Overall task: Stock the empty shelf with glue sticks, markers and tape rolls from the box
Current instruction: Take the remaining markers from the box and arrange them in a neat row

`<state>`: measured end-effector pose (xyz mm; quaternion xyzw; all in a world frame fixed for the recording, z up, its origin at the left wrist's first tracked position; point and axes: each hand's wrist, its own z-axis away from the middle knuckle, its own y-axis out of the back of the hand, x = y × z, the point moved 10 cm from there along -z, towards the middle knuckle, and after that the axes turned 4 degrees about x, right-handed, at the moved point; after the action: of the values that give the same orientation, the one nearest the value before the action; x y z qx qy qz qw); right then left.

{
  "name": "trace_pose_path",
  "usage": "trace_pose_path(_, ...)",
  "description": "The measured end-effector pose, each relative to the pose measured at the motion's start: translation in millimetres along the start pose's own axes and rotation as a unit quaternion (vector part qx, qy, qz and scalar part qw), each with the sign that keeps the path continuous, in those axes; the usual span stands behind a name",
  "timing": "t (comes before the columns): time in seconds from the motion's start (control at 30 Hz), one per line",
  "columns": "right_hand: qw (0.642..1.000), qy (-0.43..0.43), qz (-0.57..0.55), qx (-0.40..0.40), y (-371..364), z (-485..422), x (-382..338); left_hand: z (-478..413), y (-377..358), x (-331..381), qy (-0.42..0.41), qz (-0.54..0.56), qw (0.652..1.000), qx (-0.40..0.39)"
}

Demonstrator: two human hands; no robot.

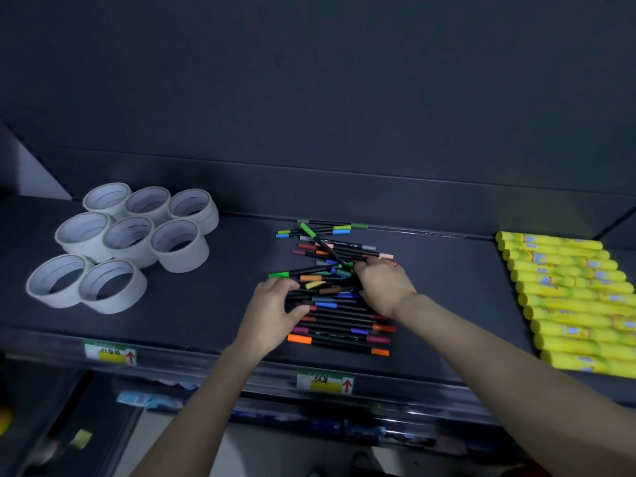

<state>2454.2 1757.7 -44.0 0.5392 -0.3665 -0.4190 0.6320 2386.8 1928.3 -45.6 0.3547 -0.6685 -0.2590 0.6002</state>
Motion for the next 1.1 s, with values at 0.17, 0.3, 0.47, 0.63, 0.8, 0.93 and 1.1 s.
trace_pose_path(0.17,0.999,-0.013,-0.036,-0.009,1,11,2,4,3,4,-0.006,-0.013,1.0,-0.003)
trace_pose_path(0.3,0.998,-0.02,-0.066,-0.004,6,18,1,6,4,6,-0.014,-0.026,1.0,-0.008)
trace_pose_path(0.47,0.996,-0.025,-0.082,0.007,11,25,0,9,4,6,-0.029,-0.052,0.998,-0.02)
trace_pose_path(0.63,0.992,-0.043,-0.117,0.032,17,37,8,10,7,16,-0.068,-0.07,0.995,-0.029)
trace_pose_path(0.8,0.966,-0.086,-0.228,0.086,26,70,25,12,13,33,-0.089,-0.03,0.995,-0.028)
trace_pose_path(0.93,0.935,-0.16,-0.286,0.135,24,109,47,15,6,51,-0.093,0.022,0.994,-0.045)
trace_pose_path(1.1,0.918,-0.219,-0.279,0.176,22,160,71,21,-22,93,-0.153,0.049,0.981,-0.107)
